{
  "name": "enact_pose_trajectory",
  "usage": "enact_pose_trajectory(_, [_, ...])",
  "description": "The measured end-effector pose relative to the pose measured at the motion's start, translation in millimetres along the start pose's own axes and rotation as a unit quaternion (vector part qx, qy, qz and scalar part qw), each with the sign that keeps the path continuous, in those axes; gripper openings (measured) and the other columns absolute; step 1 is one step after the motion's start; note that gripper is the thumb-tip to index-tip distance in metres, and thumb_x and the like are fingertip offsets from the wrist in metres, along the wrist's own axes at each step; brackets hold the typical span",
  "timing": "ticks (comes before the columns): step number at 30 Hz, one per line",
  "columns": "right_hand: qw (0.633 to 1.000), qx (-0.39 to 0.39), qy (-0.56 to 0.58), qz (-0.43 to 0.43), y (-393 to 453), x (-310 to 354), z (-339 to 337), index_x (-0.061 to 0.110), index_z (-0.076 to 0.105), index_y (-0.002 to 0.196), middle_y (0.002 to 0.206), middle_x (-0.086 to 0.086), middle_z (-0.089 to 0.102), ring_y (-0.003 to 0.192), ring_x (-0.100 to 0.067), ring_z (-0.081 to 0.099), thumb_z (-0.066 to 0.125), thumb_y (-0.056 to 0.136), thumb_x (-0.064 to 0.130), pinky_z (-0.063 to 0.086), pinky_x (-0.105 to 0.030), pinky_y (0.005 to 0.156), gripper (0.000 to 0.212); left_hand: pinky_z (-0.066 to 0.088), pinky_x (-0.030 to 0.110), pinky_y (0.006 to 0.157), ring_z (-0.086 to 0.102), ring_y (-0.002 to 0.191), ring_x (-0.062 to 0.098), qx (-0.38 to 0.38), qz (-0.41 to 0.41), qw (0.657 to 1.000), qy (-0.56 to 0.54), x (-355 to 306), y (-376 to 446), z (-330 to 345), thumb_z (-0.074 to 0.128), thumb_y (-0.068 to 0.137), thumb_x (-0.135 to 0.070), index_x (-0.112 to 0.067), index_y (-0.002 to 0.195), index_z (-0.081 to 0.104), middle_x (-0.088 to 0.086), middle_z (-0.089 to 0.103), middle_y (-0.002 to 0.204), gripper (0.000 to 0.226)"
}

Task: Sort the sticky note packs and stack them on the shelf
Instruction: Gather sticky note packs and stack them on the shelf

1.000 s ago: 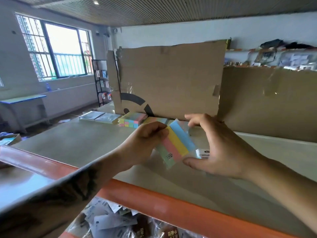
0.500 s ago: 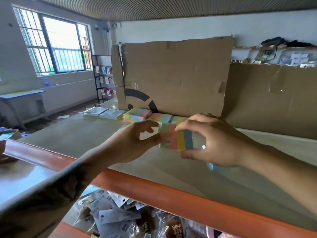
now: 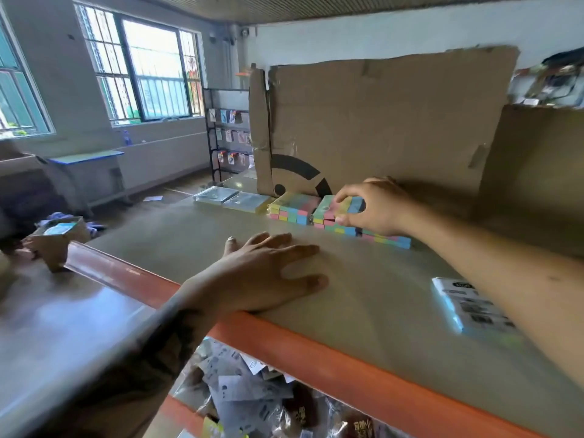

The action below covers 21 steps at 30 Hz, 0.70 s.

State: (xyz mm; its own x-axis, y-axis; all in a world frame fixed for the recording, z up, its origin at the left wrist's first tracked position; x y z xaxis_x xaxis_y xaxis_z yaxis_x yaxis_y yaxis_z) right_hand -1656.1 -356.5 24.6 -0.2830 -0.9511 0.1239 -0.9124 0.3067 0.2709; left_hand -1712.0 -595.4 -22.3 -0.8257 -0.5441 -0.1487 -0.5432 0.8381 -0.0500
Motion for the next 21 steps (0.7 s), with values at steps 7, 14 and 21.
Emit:
enact_pose_trajectory(7, [0.997,0.065,-0.023,0.028,7,-7,12,0.049,0.056,0.128,0.122,-0.002,0.057,0.112,-0.026,0.050,0.059,0.092,0.066,0.040,-0.038,0.091,0.040,0.003,0.065,0.120,0.005,0.156,0.014,-0.011,0.004,1.000,0.002,1,0,1,0.028,0.084,-0.089,-0.068,0.148,0.015,-0.018,0.012,0.168,0.068])
enact_pose_trajectory(14, [0.997,0.071,0.013,0.030,-9,-10,5,0.052,0.047,0.140,0.136,0.001,0.048,0.130,-0.024,0.045,0.061,0.088,0.067,0.041,-0.039,0.106,0.056,0.005,0.064,0.121,0.011,0.155,0.013,-0.027,-0.002,0.999,-0.032,3,0,0,0.032,0.078,-0.093,-0.067,0.146,0.024,-0.020,0.019,0.166,0.073])
enact_pose_trajectory(21, [0.995,0.099,0.014,0.018,-102,-9,-44,0.048,0.060,0.118,0.125,0.015,0.061,0.111,-0.012,0.058,0.065,0.085,0.067,0.047,-0.037,0.100,0.038,0.005,0.061,0.123,0.024,0.150,0.007,-0.065,0.061,0.995,-0.038,-7,-3,-5,0.035,0.075,-0.093,-0.062,0.143,0.037,-0.025,0.034,0.158,0.075])
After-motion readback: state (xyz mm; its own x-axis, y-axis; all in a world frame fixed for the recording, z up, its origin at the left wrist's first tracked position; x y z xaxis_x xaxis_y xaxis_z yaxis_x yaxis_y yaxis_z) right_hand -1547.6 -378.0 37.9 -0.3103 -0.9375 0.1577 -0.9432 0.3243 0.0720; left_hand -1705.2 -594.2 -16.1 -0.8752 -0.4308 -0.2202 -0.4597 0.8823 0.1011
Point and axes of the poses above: each hand's wrist, its own y-axis towards the middle knuckle, its own z-axis out of the palm, x = y × z, the point moved 3 cm from there along y, towards the middle knuckle
